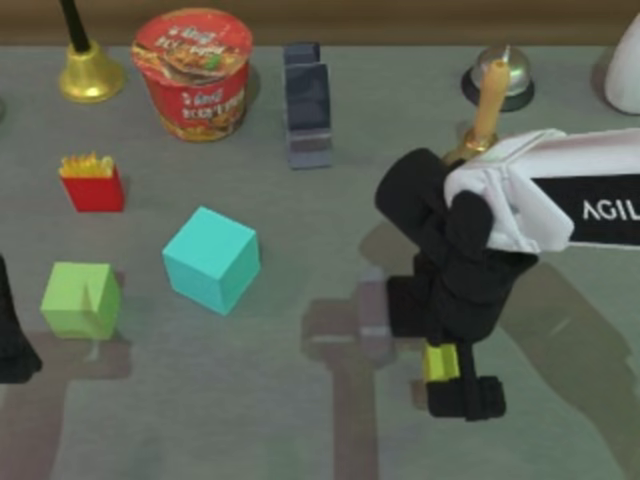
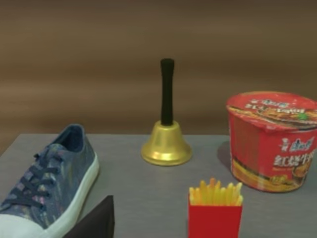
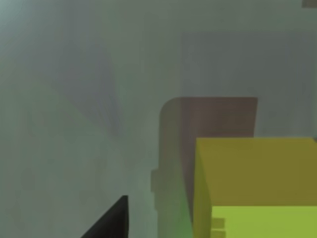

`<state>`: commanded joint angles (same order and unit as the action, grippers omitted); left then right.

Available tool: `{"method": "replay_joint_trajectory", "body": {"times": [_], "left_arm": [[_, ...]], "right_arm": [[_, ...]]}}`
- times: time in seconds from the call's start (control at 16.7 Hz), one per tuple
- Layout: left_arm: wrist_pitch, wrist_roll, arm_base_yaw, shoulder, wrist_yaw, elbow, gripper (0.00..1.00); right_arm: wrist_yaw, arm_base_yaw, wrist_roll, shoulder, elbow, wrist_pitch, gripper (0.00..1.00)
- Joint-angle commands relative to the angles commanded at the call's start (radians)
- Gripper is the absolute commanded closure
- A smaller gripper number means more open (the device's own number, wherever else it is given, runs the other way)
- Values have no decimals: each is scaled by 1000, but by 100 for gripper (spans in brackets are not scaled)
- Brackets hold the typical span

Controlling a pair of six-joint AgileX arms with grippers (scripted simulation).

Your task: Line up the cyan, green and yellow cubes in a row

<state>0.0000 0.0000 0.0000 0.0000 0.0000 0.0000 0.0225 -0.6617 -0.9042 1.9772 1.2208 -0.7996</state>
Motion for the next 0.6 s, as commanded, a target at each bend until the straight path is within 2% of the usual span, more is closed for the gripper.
{"method": "replay_joint_trajectory", "body": {"times": [0.36, 0.6], "left_arm": [[0, 0, 0, 0, 0, 0, 0], [0, 0, 0, 0, 0, 0, 0]], "right_arm": [[0, 1, -1, -2, 3, -4, 0], [1, 0, -4, -41, 70, -113, 0]]}}
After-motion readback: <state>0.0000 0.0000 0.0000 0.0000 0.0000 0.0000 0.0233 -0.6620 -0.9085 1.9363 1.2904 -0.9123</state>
